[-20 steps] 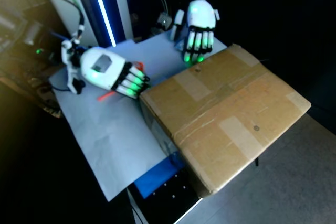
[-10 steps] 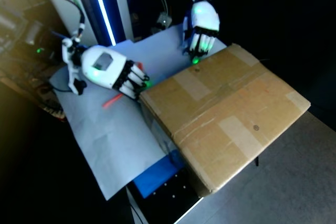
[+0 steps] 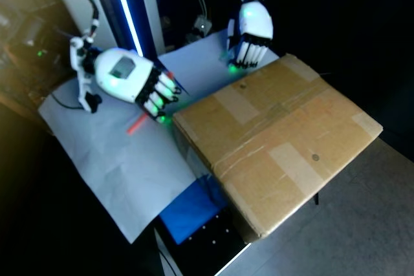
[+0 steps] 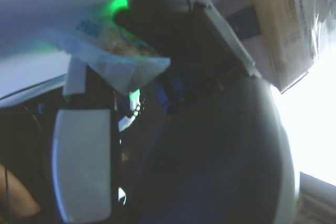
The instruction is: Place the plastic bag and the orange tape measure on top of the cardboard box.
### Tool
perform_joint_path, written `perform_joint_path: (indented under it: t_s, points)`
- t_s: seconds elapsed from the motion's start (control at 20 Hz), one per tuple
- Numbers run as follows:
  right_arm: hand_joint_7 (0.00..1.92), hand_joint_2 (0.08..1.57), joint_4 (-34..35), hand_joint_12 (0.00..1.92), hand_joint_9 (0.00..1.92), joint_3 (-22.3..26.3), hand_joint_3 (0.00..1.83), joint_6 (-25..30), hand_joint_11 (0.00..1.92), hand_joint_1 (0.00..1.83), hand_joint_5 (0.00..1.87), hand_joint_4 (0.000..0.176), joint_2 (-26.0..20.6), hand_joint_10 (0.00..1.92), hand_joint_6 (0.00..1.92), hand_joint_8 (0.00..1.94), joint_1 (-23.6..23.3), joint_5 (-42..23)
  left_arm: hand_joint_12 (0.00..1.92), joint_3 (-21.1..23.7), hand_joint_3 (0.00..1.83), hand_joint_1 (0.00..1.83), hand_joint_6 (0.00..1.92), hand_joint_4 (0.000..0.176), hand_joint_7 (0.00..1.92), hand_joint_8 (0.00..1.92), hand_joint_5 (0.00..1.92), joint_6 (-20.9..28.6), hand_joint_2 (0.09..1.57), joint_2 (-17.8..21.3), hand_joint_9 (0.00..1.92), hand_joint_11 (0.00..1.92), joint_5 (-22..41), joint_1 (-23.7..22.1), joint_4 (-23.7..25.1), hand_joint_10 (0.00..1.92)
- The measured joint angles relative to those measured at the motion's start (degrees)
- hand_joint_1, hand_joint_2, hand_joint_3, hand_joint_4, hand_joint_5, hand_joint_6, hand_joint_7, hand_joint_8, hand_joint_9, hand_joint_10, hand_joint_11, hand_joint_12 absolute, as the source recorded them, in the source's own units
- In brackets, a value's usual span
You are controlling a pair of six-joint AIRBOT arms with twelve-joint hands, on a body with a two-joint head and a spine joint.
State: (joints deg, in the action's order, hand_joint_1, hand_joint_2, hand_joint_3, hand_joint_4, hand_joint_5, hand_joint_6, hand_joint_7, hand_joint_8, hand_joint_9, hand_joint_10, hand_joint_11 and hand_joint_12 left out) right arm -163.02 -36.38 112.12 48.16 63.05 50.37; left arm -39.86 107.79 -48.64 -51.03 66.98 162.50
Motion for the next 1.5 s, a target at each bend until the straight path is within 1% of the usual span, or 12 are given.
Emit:
perform_joint_path:
  t_s: [0.15,0.25,0.3,0.4,0.45,0.5,0.55,0.85,1.05,1.1,1.45,1.5]
  points:
    - [0.87,1.17,-0.02,1.77,1.11,0.68,0.00,-0.07,1.12,1.25,0.94,0.000,-1.16,1.61,0.79,1.48,-0.76,0.83,1.55,0.52,0.00,1.36,0.98,0.000,0.77,1.38,0.76,0.07,1.19,1.22,0.90,0.84,-1.25,-1.42,1.51,1.45]
    - [0.87,1.16,-1.53,1.85,1.09,2.14,0.00,0.00,1.10,1.25,0.98,0.000,-3.06,1.67,0.73,1.47,-2.12,2.34,1.50,1.49,0.00,1.35,1.14,0.000,0.74,1.38,0.69,0.50,1.21,2.91,0.85,0.78,-2.54,-2.47,2.89,1.46]
    - [0.84,1.15,-2.32,1.65,0.89,2.69,0.00,0.07,0.87,1.34,0.94,0.000,-3.87,1.45,0.78,1.32,-2.93,3.58,1.47,1.90,0.00,1.35,1.13,0.000,0.76,1.33,0.72,0.76,1.20,3.76,0.85,0.78,-3.89,-2.78,3.39,1.43]
    - [0.86,1.17,-3.85,1.69,0.94,3.43,0.00,0.31,0.93,1.25,0.92,0.000,-5.46,1.50,0.84,1.48,-4.00,6.67,1.49,2.56,0.00,1.36,1.08,0.000,0.77,1.32,0.77,2.21,1.19,5.95,0.86,0.73,-7.72,-3.30,4.55,1.41]
    - [0.90,1.12,-4.50,1.88,1.02,3.56,0.00,1.16,1.09,1.18,0.99,0.000,-6.08,1.81,0.93,1.67,-4.44,7.54,1.51,2.56,0.00,1.37,0.98,0.000,0.83,1.24,0.80,3.30,1.16,6.75,0.95,0.86,-9.55,-3.30,4.83,1.37]
    - [0.76,1.22,-5.03,1.92,1.01,3.69,0.00,1.57,1.11,1.22,0.86,0.000,-6.56,1.92,0.91,1.65,-4.98,8.35,1.48,2.62,0.00,1.24,1.02,0.000,0.93,1.27,0.84,3.45,1.17,7.21,1.01,0.93,-11.19,-3.41,4.90,1.13]
    - [0.75,1.23,-5.62,1.92,1.01,3.93,0.00,1.64,1.11,1.22,0.84,0.000,-7.15,1.92,0.94,1.66,-6.19,9.64,1.43,2.86,0.00,1.35,0.90,0.000,0.92,1.14,0.86,3.43,1.13,7.78,1.04,0.94,-12.83,-3.82,4.96,1.21]
    - [0.75,1.23,-7.43,1.92,1.01,2.69,0.00,1.75,1.11,1.22,0.84,0.000,-7.39,1.92,0.94,1.66,-11.50,11.47,1.52,2.34,0.00,1.37,0.83,0.000,0.81,1.35,0.86,3.43,1.17,8.81,0.89,0.74,-17.09,-7.58,6.62,1.43]
    - [0.74,1.22,-7.58,1.92,1.00,2.01,0.00,1.36,1.10,1.22,0.89,0.000,-7.39,1.92,0.86,1.65,-12.46,13.33,1.53,1.25,0.00,1.37,0.75,0.000,0.94,1.17,0.92,3.48,1.14,8.79,0.85,0.58,-18.25,-11.47,8.02,1.42]
    - [0.75,1.22,-7.56,1.92,1.01,1.70,0.00,0.94,1.11,1.22,0.86,0.000,-7.39,1.92,0.91,1.65,-13.31,13.60,1.63,0.83,0.00,1.24,0.97,0.000,0.91,1.37,0.80,3.48,1.19,8.74,1.00,0.94,-18.16,-12.55,8.22,1.28]
    - [0.75,1.23,-7.50,1.92,1.01,-0.81,0.00,0.04,1.11,1.22,0.84,0.000,-7.39,1.92,0.94,1.66,-17.94,14.99,1.61,-2.54,0.00,1.25,0.89,0.000,0.93,1.31,0.89,3.23,1.16,5.75,1.04,1.00,-17.40,-18.93,8.24,1.24]
    - [0.75,1.22,-7.50,1.92,1.00,-0.85,0.00,-0.66,1.11,1.22,0.88,0.000,-7.45,1.92,0.88,1.65,-18.53,14.88,1.58,-2.99,0.00,1.25,0.99,0.000,0.96,1.29,0.83,3.19,1.17,5.40,1.06,1.02,-17.62,-19.85,8.37,1.20]
